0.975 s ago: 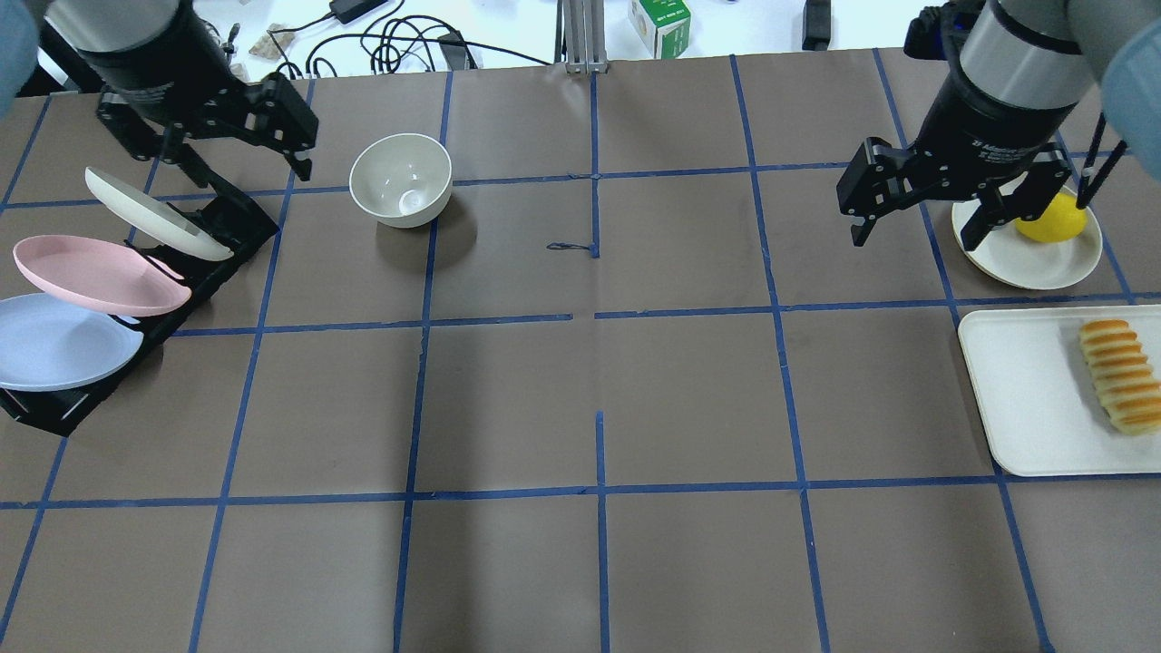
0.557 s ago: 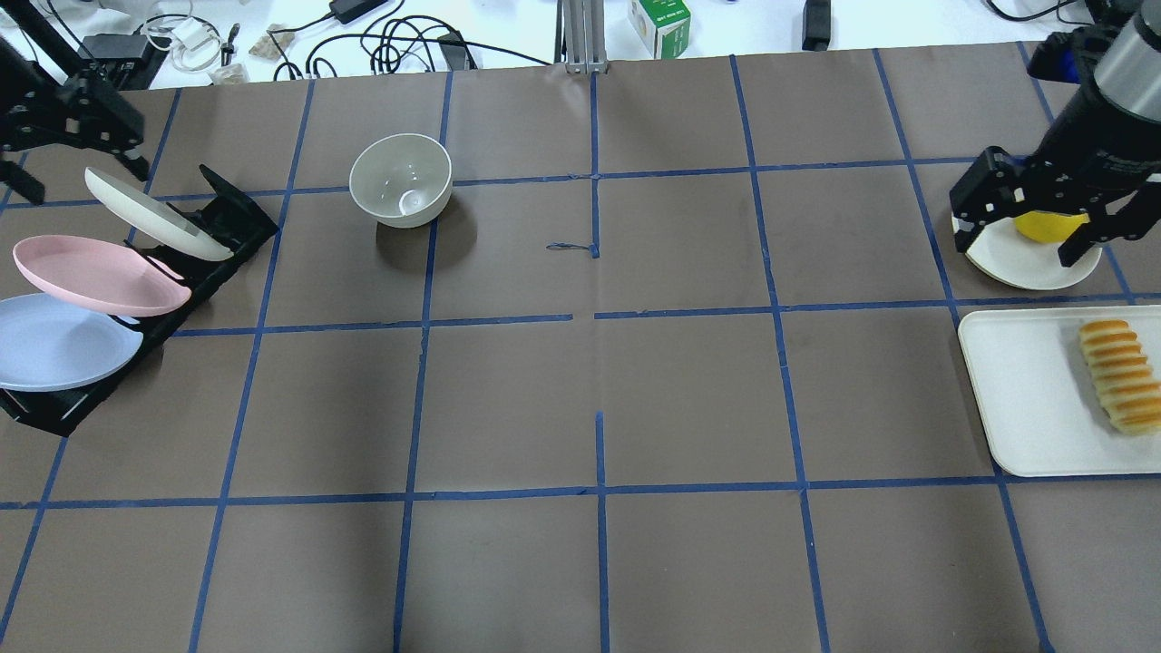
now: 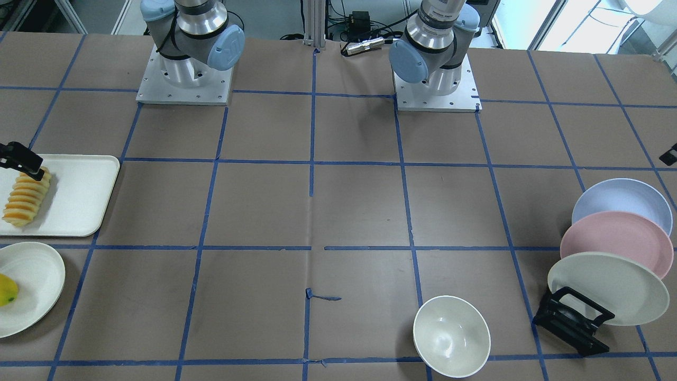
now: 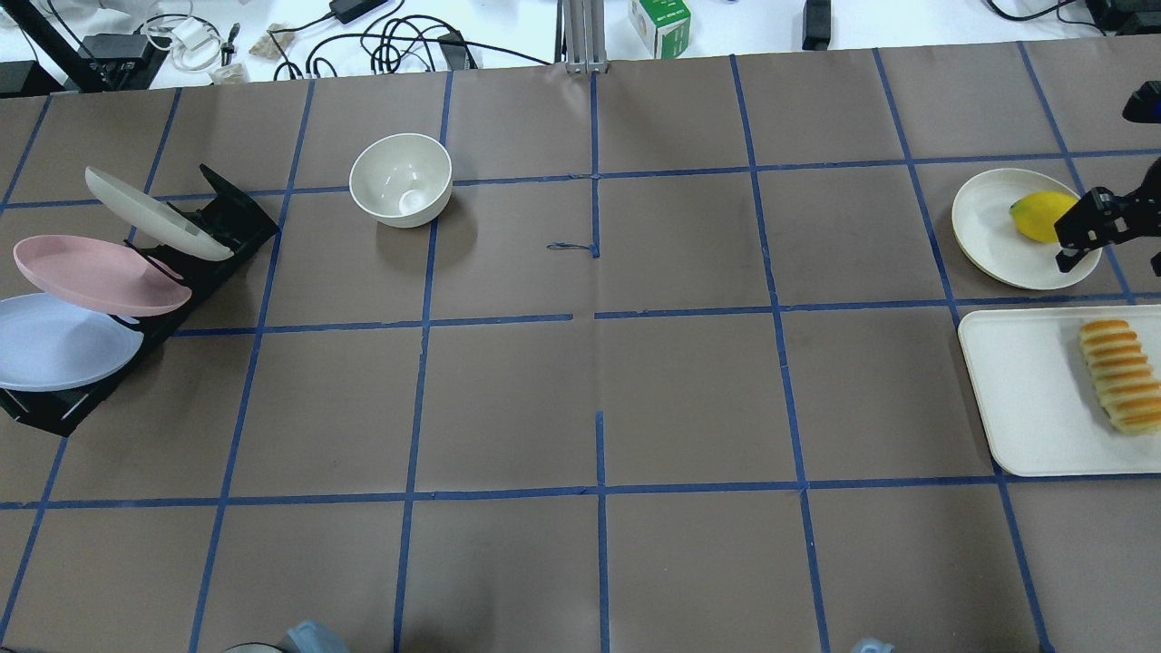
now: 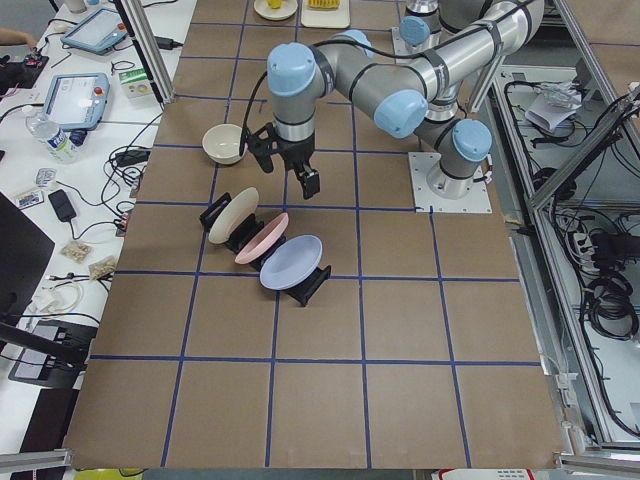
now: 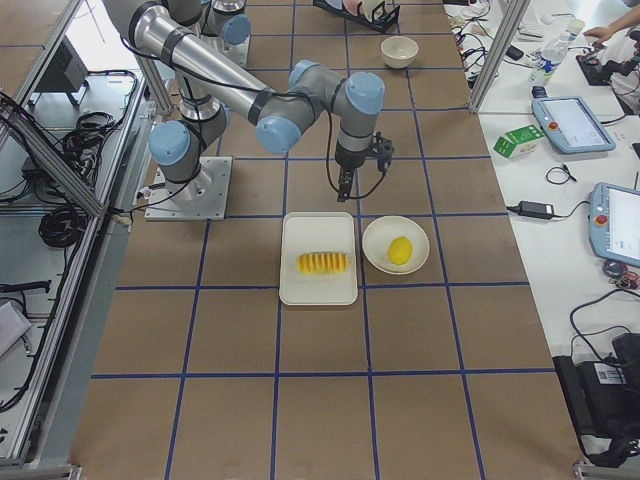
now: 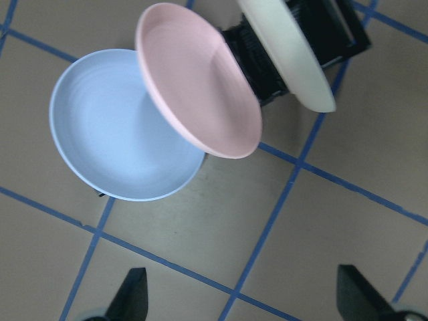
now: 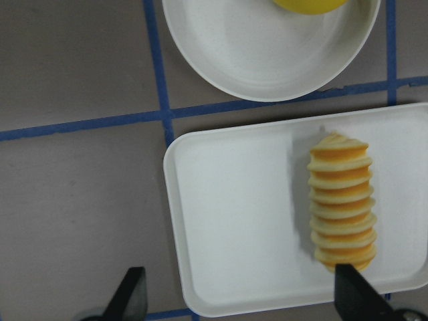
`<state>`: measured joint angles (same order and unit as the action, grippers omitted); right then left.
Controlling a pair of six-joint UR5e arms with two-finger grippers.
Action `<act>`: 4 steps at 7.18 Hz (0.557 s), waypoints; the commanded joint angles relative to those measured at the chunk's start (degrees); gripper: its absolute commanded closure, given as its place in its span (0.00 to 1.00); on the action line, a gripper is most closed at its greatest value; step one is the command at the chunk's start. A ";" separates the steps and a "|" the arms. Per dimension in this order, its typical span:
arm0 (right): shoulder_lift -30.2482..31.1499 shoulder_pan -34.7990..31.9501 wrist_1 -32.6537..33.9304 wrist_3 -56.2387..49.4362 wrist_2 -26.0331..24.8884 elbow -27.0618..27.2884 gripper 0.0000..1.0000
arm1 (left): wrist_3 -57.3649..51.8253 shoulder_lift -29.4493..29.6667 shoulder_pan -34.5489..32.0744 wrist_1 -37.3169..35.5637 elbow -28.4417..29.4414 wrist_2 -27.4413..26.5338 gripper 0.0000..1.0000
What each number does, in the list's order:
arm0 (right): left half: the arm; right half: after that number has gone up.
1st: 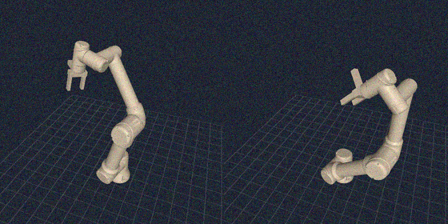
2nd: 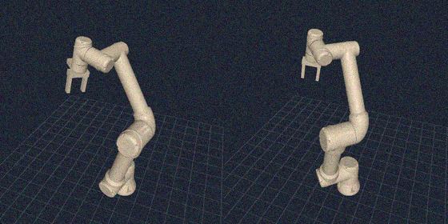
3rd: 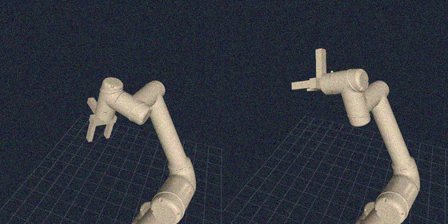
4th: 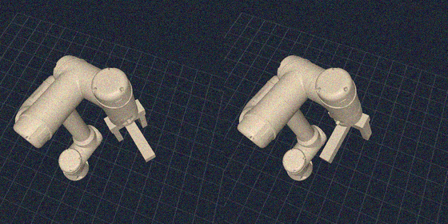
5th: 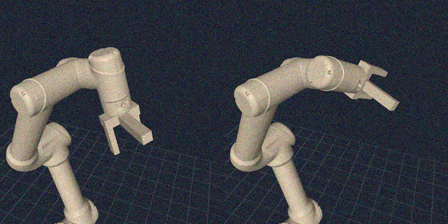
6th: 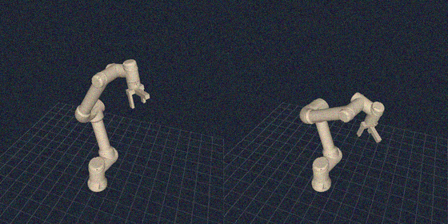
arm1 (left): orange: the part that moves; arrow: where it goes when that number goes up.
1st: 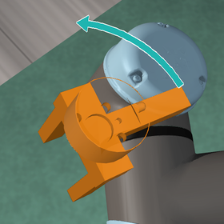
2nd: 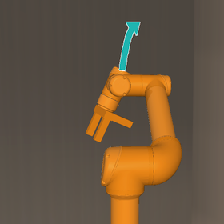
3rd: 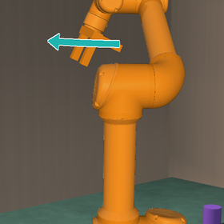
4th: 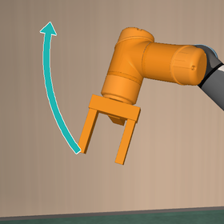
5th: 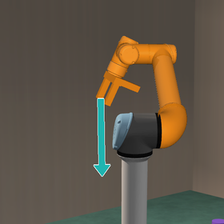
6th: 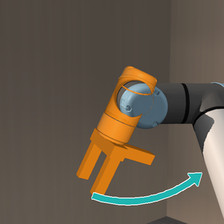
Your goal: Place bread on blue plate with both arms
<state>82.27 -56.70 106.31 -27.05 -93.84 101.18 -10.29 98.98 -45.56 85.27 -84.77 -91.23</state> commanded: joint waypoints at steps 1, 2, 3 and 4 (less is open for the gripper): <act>-7.01 5.44 7.92 -5.02 -0.38 0.16 0.00 | -0.43 6.54 6.07 -8.70 -3.11 -0.08 0.00; -9.91 6.94 11.43 -6.86 -0.82 0.16 0.00 | -0.26 9.27 6.27 -11.94 -3.56 -0.26 0.00; -12.20 8.35 14.51 -6.96 -0.65 0.24 0.00 | 0.01 11.13 6.36 -12.06 -3.74 -2.78 0.03; -14.23 8.53 14.97 -6.79 -0.82 0.59 0.00 | 0.62 12.71 6.36 -12.06 -3.65 -6.38 0.03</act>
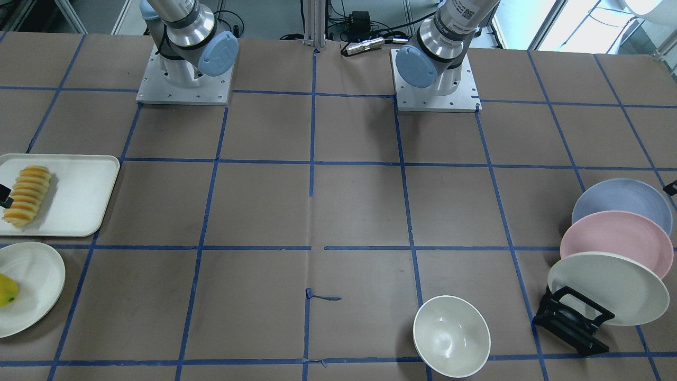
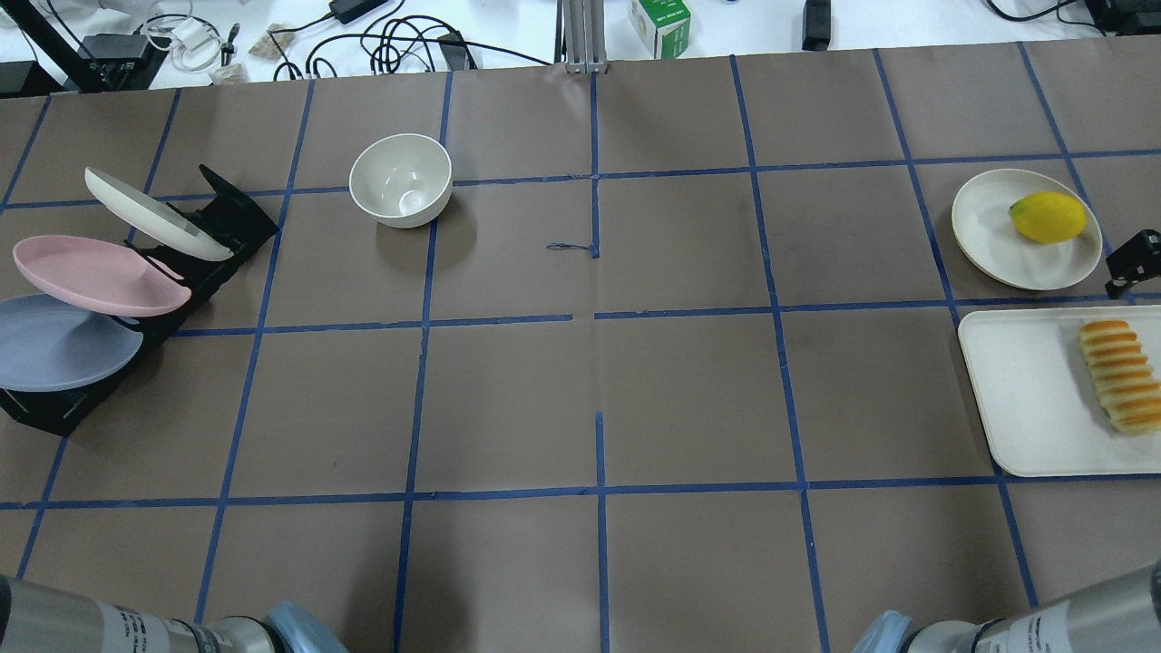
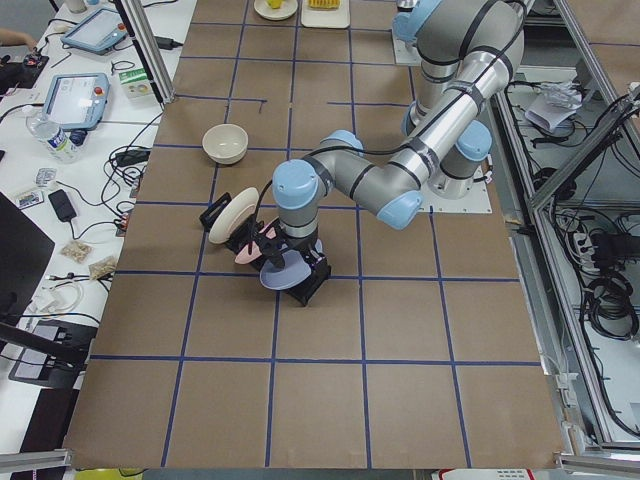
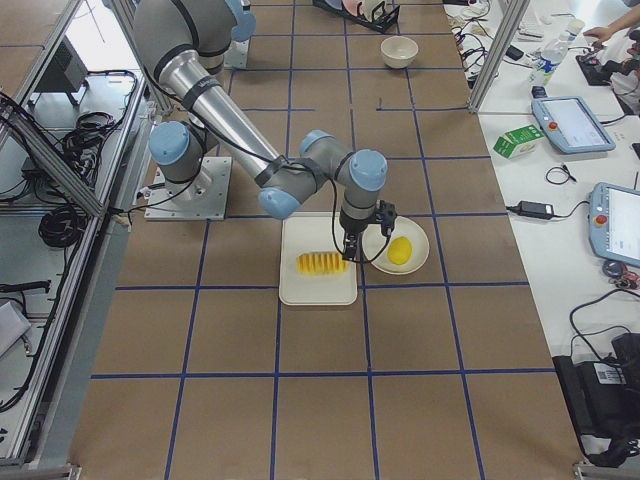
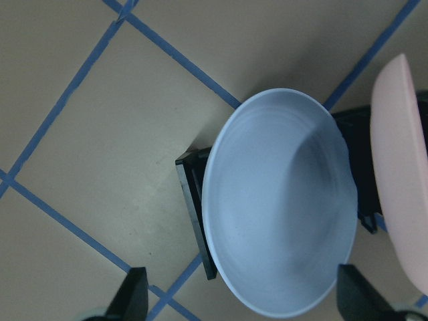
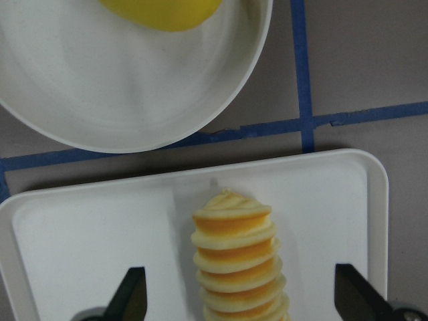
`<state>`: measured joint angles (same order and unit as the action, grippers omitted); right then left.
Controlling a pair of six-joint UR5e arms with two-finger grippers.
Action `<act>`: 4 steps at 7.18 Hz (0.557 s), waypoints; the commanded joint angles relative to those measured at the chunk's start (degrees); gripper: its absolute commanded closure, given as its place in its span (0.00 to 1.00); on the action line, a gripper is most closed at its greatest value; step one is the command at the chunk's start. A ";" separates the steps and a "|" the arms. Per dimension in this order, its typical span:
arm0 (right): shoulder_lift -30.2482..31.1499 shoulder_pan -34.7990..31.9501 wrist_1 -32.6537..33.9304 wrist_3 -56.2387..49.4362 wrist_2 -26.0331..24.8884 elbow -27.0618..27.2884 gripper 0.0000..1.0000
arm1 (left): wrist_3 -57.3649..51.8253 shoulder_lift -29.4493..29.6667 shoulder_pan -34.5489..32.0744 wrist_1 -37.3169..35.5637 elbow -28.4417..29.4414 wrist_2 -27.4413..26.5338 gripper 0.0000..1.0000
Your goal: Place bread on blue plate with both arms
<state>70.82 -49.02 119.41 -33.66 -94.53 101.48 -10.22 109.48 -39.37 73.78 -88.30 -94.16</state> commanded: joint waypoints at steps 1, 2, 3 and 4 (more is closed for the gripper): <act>-3.23 0.86 1.79 -0.18 -0.13 1.69 0.00 | 0.47 3.01 0.17 -0.56 -0.21 -3.58 0.10; -3.23 0.86 1.88 -0.26 -0.22 3.62 0.00 | 0.64 3.28 0.35 -0.56 -0.12 -3.66 0.20; -3.49 0.86 1.96 -0.27 -1.61 3.98 0.00 | 0.64 3.54 0.35 -0.56 -0.12 -3.67 0.33; -4.45 0.86 1.96 -0.44 -5.11 3.99 0.00 | 0.64 3.81 0.35 -0.56 -0.12 -3.32 0.46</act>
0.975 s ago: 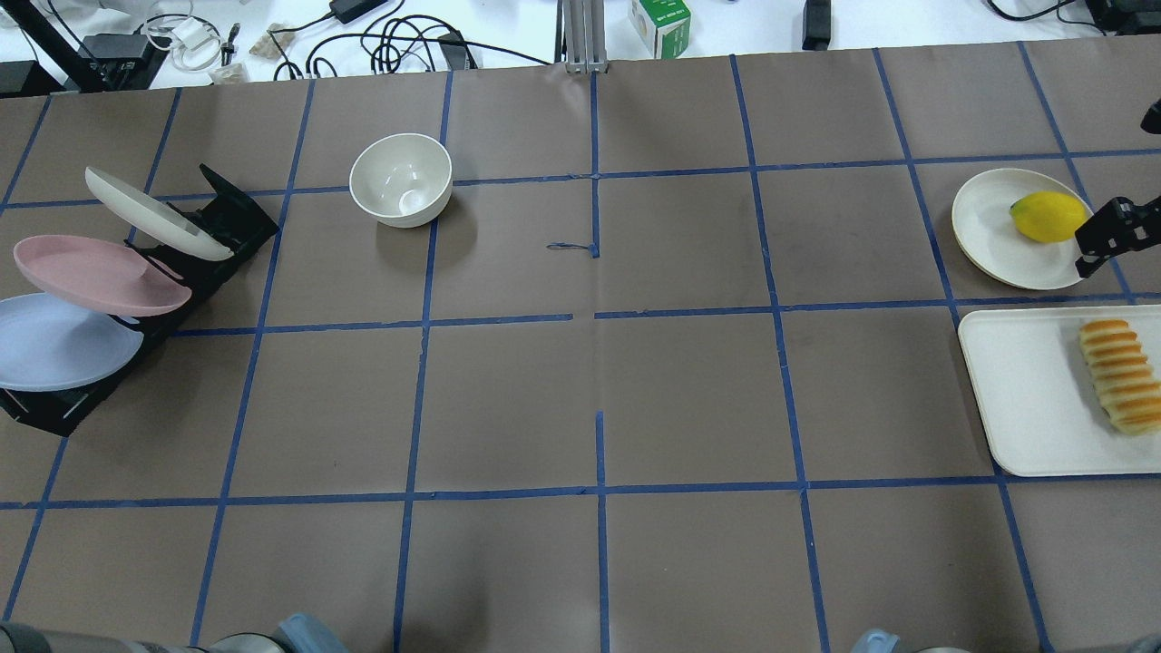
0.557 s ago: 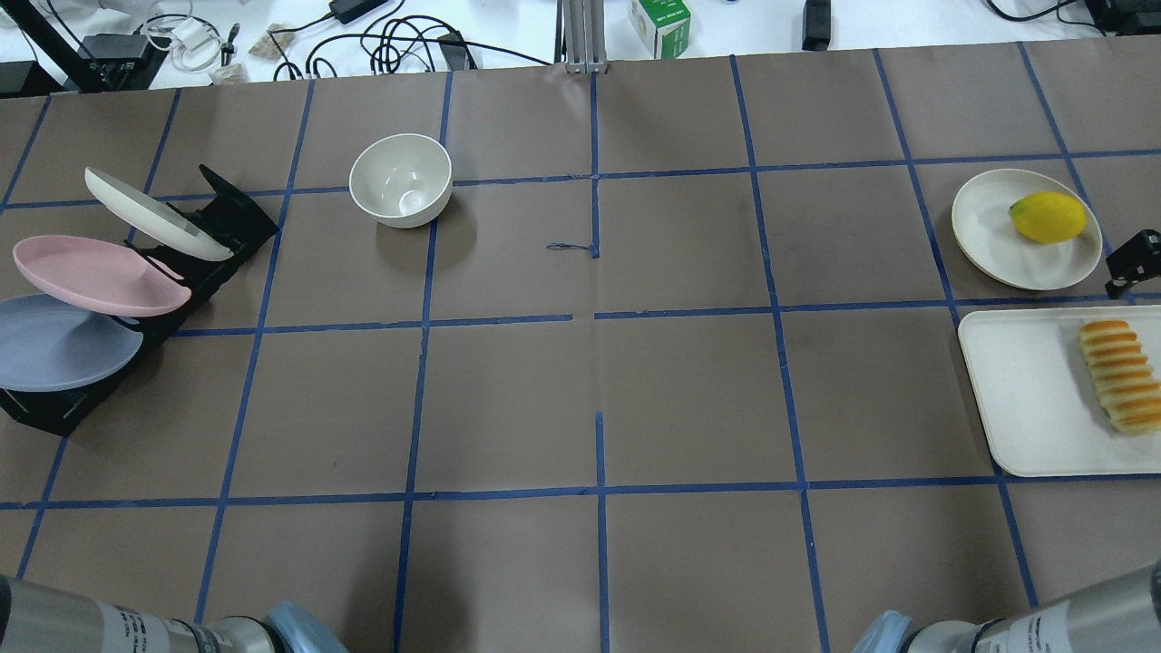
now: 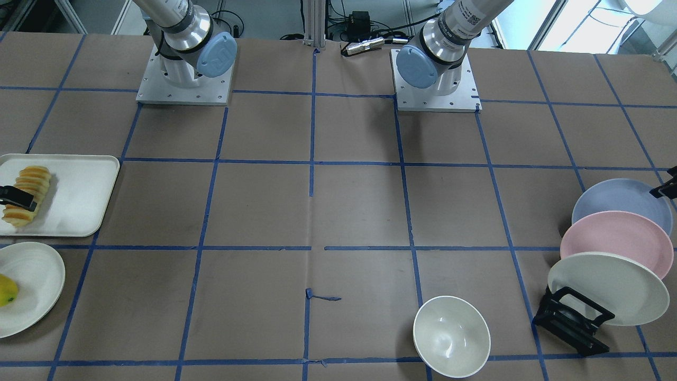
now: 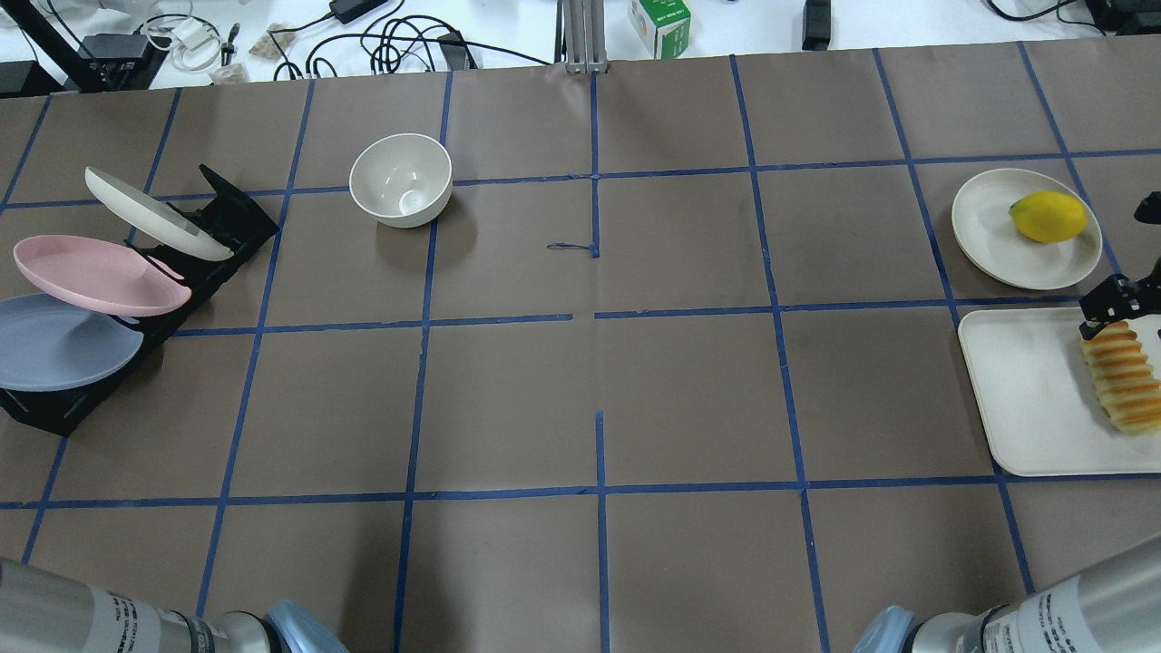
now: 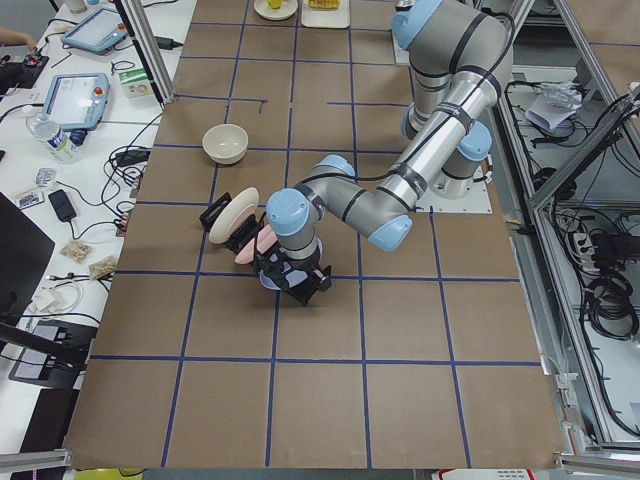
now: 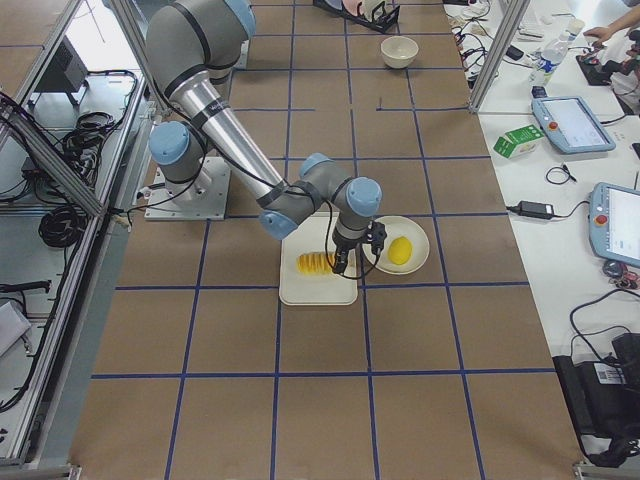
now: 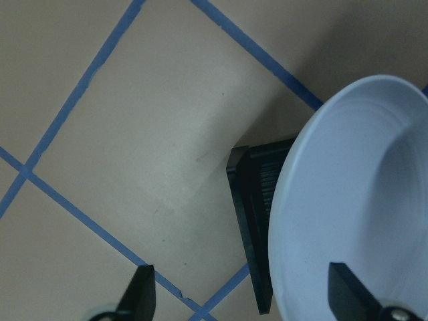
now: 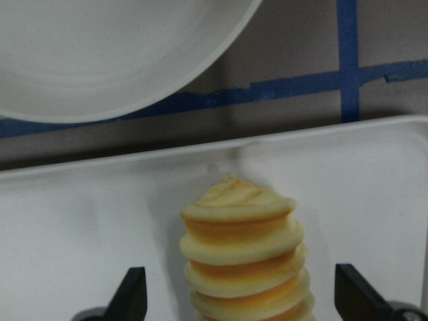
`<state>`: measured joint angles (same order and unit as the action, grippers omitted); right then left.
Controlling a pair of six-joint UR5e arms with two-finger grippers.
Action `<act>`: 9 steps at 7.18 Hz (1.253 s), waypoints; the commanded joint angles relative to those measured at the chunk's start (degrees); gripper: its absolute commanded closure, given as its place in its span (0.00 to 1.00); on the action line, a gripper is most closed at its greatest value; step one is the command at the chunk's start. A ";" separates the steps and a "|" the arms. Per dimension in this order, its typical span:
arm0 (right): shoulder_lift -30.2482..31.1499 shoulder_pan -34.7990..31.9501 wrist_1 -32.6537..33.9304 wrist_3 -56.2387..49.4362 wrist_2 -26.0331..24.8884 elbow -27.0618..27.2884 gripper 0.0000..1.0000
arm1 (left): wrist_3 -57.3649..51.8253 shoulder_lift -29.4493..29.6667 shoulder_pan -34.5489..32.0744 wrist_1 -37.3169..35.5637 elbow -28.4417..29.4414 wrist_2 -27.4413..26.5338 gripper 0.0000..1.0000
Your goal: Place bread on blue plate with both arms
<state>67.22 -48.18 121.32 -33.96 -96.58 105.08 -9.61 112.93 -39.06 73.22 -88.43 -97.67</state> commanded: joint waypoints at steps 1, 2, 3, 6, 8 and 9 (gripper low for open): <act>-1.82 0.02 0.32 0.12 -3.79 0.48 0.00 | 0.03 0.62 0.03 0.00 0.02 0.37 0.55; -2.00 -0.07 0.15 0.73 -3.36 0.48 0.03 | 0.11 0.97 0.03 0.00 -0.07 0.55 0.62; -1.92 -0.07 -0.46 0.91 -3.88 0.48 0.74 | 0.11 1.24 0.03 0.00 0.01 0.55 0.76; 0.35 -0.07 -3.69 0.56 -3.88 -0.05 1.00 | 0.11 0.28 0.03 0.52 0.19 0.55 1.00; 5.61 -1.12 -8.10 0.74 -3.27 -0.23 1.00 | -0.06 -1.39 -0.06 2.01 1.24 0.29 1.00; 7.82 -2.60 -10.20 -0.04 -3.09 -0.23 1.00 | -0.32 -2.79 0.12 2.37 1.42 0.02 1.00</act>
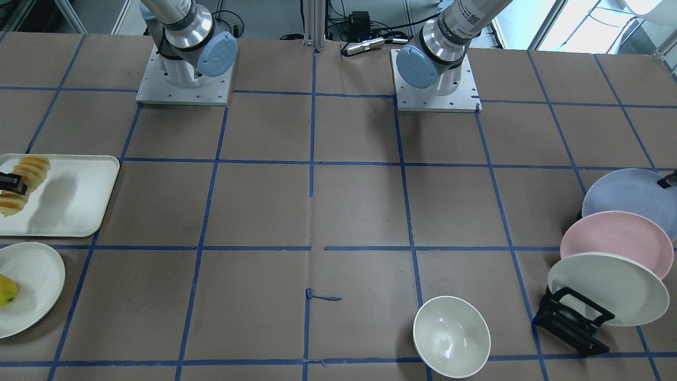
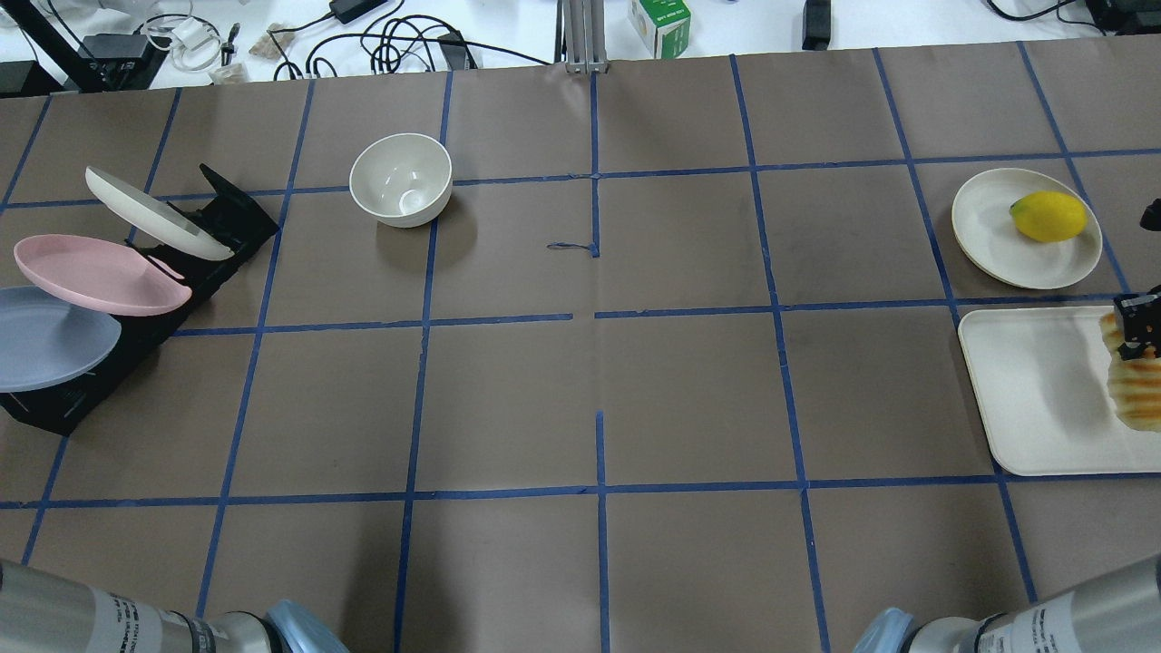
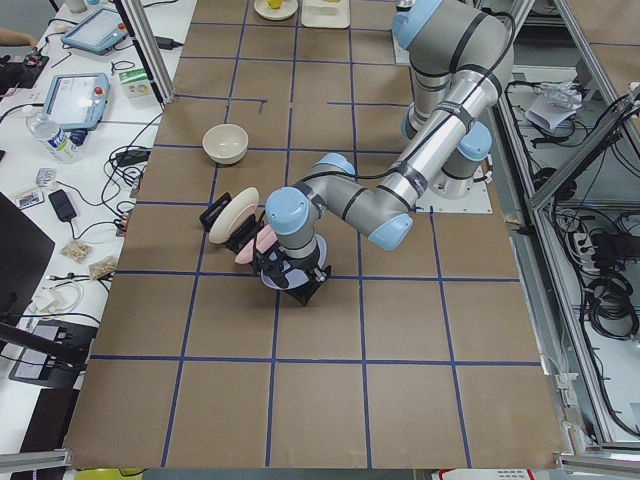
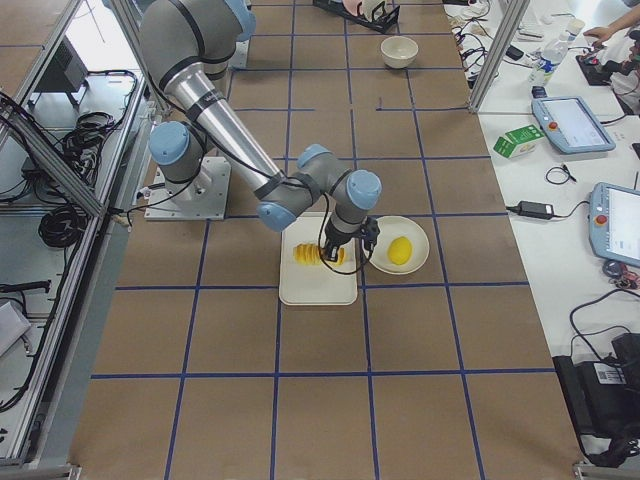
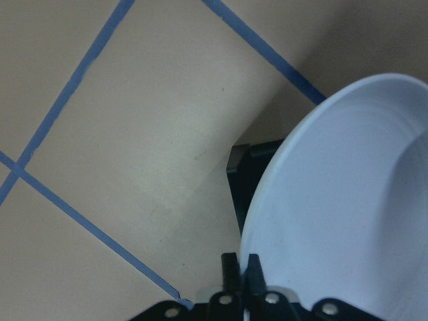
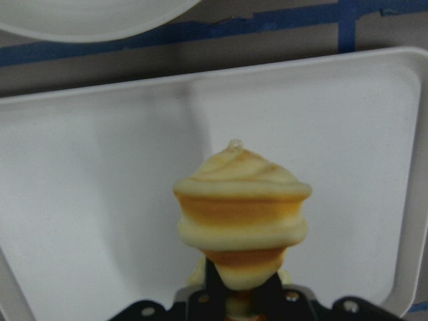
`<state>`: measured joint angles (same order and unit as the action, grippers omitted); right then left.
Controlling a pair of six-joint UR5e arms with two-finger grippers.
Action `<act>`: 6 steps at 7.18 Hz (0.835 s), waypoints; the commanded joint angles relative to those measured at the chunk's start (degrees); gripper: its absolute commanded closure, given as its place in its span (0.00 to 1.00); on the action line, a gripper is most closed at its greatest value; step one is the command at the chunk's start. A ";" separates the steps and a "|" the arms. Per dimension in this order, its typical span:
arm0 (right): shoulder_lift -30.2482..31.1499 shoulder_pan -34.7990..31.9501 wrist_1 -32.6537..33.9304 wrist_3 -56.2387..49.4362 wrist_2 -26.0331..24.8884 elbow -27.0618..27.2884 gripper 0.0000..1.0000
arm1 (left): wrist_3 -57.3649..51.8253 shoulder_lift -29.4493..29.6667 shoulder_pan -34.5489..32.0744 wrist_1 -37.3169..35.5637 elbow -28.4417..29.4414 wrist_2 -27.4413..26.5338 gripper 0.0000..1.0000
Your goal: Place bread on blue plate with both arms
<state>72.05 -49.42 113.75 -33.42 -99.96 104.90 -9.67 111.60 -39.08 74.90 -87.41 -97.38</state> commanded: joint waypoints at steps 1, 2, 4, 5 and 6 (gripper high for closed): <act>5.97 -3.21 -5.36 -0.60 1.42 -0.23 1.00 | -0.52 -3.56 0.24 5.90 1.09 -0.53 1.00; 9.39 -6.18 -7.13 0.36 2.65 -0.14 1.00 | -0.18 -5.85 0.24 13.79 3.10 -1.49 1.00; 13.45 -11.99 -9.51 3.78 2.75 -0.23 1.00 | 1.84 -10.50 0.06 30.84 4.00 -0.80 1.00; 13.90 -13.84 -9.52 3.97 3.27 -0.31 1.00 | 4.54 -11.92 -0.29 38.92 3.13 1.21 1.00; 14.25 -16.30 -9.86 6.76 4.41 -0.23 1.00 | 9.88 -13.06 -1.33 45.00 1.81 7.93 1.00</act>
<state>85.60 -62.83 104.31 -29.08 -96.60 104.65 -4.62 100.15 -39.53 111.83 -84.37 -94.98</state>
